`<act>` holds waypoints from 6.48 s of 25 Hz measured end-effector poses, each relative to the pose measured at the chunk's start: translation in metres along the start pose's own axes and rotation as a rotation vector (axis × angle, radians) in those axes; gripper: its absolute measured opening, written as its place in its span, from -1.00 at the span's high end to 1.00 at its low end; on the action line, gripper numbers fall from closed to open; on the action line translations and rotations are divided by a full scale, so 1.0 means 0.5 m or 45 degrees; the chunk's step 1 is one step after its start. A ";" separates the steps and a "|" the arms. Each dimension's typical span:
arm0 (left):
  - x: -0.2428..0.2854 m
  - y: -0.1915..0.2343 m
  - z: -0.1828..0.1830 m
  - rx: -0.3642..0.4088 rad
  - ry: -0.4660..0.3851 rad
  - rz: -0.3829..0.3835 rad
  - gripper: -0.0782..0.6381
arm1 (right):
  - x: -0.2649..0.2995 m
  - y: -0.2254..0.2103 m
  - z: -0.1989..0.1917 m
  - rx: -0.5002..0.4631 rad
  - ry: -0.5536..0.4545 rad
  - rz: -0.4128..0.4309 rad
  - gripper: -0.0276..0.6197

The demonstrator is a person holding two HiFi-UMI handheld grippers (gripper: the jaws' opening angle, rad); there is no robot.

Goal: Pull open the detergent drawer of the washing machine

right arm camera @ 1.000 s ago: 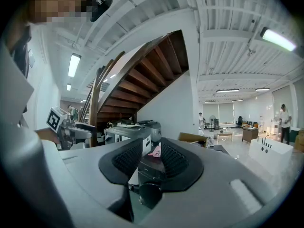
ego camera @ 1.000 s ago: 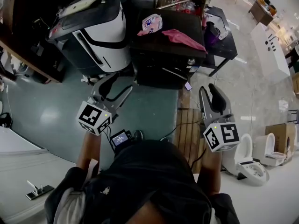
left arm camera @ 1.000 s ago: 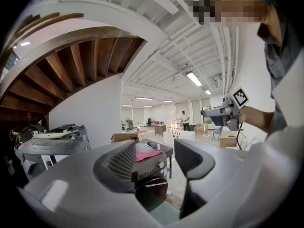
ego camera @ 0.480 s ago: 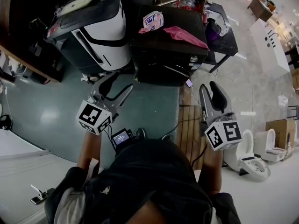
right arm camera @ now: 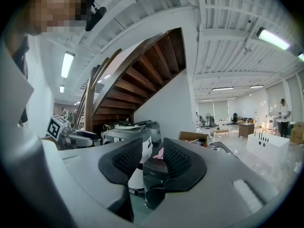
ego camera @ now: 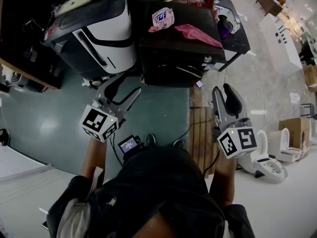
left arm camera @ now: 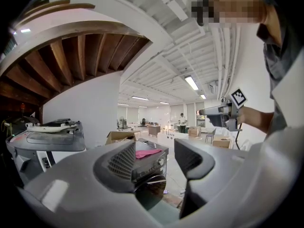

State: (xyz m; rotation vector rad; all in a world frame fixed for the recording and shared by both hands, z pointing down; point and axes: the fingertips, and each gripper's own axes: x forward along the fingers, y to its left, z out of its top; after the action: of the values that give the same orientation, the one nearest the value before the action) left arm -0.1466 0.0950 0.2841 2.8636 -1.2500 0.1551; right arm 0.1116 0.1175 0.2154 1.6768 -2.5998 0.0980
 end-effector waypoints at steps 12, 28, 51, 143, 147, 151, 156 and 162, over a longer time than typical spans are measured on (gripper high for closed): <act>0.027 0.007 -0.018 -0.030 -0.016 -0.042 -0.07 | -0.003 -0.005 -0.004 -0.018 0.018 -0.053 0.55; 0.112 -0.071 0.009 -0.003 0.028 0.133 -0.07 | 0.027 -0.152 -0.015 0.039 -0.003 0.131 0.55; 0.218 -0.165 0.044 0.039 0.092 0.360 -0.07 | 0.040 -0.352 -0.019 0.078 -0.039 0.307 0.55; 0.566 0.390 -0.383 -0.831 0.049 0.214 -0.07 | 0.669 -0.350 -0.036 -0.104 0.221 0.205 0.55; 0.584 0.394 -0.450 -0.933 0.060 0.250 -0.07 | 0.690 -0.353 -0.045 -0.124 0.265 0.233 0.55; 0.598 0.392 -0.517 -1.033 0.067 0.274 -0.07 | 0.702 -0.362 -0.062 -0.133 0.301 0.252 0.55; 0.604 0.394 -0.593 -1.159 0.050 0.291 -0.07 | 0.711 -0.371 -0.086 -0.141 0.343 0.268 0.55; 0.613 0.406 -0.667 -1.313 -0.022 0.300 -0.10 | 0.721 -0.378 -0.104 -0.148 0.378 0.284 0.55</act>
State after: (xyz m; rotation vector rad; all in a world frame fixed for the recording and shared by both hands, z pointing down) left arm -0.1168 -0.2499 0.6400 1.8382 -1.1696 -0.3977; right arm 0.1355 -0.2837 0.2991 1.2255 -2.5009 0.1839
